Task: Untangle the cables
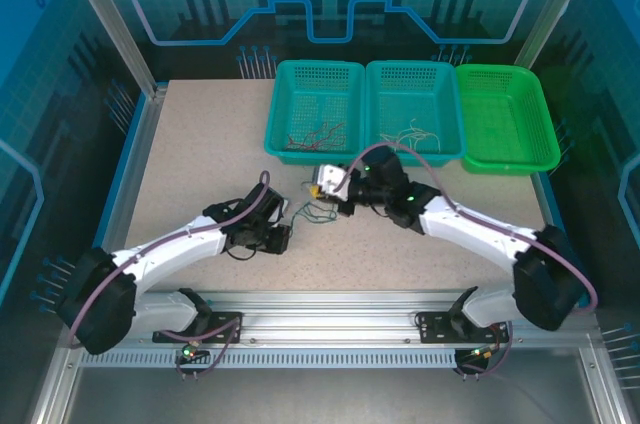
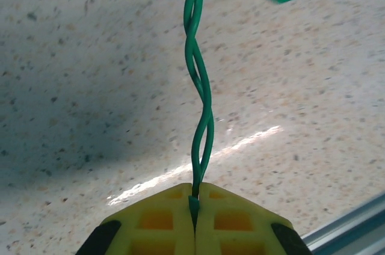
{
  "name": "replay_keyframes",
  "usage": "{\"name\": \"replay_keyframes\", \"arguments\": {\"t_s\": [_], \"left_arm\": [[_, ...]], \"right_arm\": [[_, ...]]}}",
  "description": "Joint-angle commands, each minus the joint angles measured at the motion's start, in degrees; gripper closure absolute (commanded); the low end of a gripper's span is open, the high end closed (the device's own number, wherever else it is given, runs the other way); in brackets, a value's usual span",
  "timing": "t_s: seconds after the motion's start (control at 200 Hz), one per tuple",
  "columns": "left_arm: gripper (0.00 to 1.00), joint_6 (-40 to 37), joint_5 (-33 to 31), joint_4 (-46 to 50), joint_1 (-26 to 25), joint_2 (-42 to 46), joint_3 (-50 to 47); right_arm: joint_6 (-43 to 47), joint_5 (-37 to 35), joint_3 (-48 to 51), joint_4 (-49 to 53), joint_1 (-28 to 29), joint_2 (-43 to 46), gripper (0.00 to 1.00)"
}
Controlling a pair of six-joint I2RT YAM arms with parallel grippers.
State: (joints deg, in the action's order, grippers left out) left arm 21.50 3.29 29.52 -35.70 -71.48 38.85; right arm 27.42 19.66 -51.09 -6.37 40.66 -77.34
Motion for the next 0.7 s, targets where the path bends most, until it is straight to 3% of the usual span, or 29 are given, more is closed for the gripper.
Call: {"name": "replay_keyframes", "arguments": {"t_s": [0.0, 0.165, 0.39, 0.57, 0.695], "left_arm": [[1.00, 2.19, -0.19, 1.28, 0.50, -1.29, 0.61], [1.00, 2.69, 0.15, 0.81, 0.63, -1.98, 0.67], [1.00, 2.50, 0.16, 1.24, 0.87, -2.34, 0.17], [1.00, 2.43, 0.66, 0.74, 1.17, -2.93, 0.26], [1.00, 2.27, 0.92, 0.27, 1.30, -3.66, 0.52]], "right_arm": [[-6.85, 3.72, -1.27, -0.07, -1.47, 2.98, 1.00], [-9.25, -1.76, -3.84, 1.36, -1.91, 7.05, 1.00], [-22.40, -13.84, -9.33, -1.12, -5.38, 10.62, 1.00], [-30.50, -21.96, -16.87, 4.03, -8.84, 10.49, 1.00], [-39.60, -34.58, -20.60, 9.32, -11.12, 9.27, 1.00]]}}
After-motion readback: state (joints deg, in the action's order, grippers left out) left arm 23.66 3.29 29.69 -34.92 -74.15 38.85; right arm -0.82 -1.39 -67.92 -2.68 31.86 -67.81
